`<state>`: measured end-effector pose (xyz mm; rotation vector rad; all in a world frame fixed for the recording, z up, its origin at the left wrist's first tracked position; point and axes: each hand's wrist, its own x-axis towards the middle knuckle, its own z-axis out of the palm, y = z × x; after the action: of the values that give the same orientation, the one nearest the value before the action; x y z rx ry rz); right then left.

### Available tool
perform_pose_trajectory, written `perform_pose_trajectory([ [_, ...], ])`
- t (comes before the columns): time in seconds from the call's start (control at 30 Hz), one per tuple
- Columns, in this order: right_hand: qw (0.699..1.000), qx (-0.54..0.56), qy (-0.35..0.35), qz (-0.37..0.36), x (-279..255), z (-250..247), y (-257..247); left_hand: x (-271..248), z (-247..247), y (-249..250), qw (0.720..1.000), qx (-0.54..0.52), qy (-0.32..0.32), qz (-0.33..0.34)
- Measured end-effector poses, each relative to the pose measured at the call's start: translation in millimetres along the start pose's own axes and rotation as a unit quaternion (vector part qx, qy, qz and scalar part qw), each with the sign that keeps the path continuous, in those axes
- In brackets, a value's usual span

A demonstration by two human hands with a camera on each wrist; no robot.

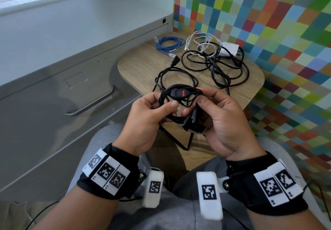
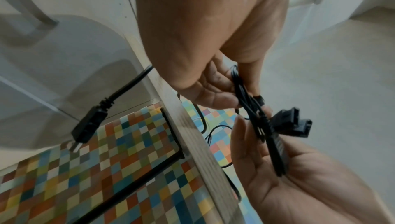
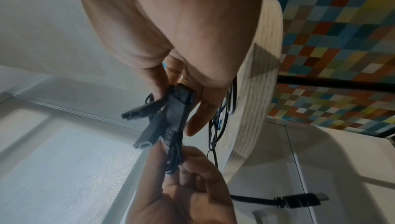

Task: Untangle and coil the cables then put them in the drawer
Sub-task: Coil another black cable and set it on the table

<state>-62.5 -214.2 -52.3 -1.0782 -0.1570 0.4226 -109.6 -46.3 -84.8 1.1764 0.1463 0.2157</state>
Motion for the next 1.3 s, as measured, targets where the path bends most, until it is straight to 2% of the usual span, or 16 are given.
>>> perform_pose_trajectory([
  [0.17, 0.999, 0.03, 0.013, 0.009, 1, -2, 0, -2, -4, 8, 0.999, -0.037, -0.03, -0.006],
  [0.27, 0.999, 0.047, 0.021, 0.004, 3, -4, -1, -1, -4, 13, 0.999, -0.041, -0.02, -0.002],
  [0.33, 0.998, 0.052, 0.021, 0.001, 3, -5, -3, -1, -5, 15, 1.0, -0.004, 0.001, 0.019],
  [0.37, 0.998, 0.056, 0.021, 0.002, 3, -5, -4, -1, -7, 15, 0.997, 0.052, 0.01, 0.049],
  [0.4, 0.998, 0.062, 0.02, 0.005, 2, -5, -5, -1, -9, 15, 0.986, 0.136, 0.017, 0.098],
  [0.43, 0.997, 0.069, 0.019, 0.009, 2, -5, -6, -1, -13, 14, 0.957, 0.238, 0.02, 0.161],
  [0.5, 0.997, 0.078, 0.021, 0.016, 2, -5, -8, -1, -18, 13, 0.873, 0.403, 0.026, 0.274],
  [0.53, 0.996, 0.078, 0.024, 0.018, 1, -5, -10, -1, -18, 13, 0.847, 0.434, 0.035, 0.303],
  [0.6, 0.996, 0.076, 0.031, 0.02, 1, -4, -11, -1, -16, 15, 0.822, 0.453, 0.055, 0.342],
  [0.67, 0.996, 0.078, 0.038, 0.017, 1, -4, -11, -2, -13, 16, 0.812, 0.456, 0.065, 0.359],
  [0.73, 0.996, 0.079, 0.046, 0.014, 1, -6, -11, -3, -12, 16, 0.82, 0.451, 0.065, 0.345],
  [0.87, 0.997, 0.06, 0.05, 0.009, 2, -8, -11, -2, -12, 16, 0.915, 0.335, 0.054, 0.22],
  [0.93, 0.997, 0.048, 0.053, 0.005, 3, -8, -11, -4, -10, 16, 0.938, 0.294, 0.046, 0.18],
  [1.03, 0.998, 0.028, 0.056, -0.004, 3, -8, -8, -4, -7, 18, 0.949, 0.281, 0.037, 0.137],
  [1.2, 0.997, -0.004, 0.076, -0.02, 6, -11, -3, -3, -11, 20, 0.938, 0.327, 0.034, 0.105],
  [1.3, 0.993, -0.041, 0.107, -0.04, 8, -11, -3, -4, -12, 24, 0.954, 0.283, 0.032, 0.091],
])
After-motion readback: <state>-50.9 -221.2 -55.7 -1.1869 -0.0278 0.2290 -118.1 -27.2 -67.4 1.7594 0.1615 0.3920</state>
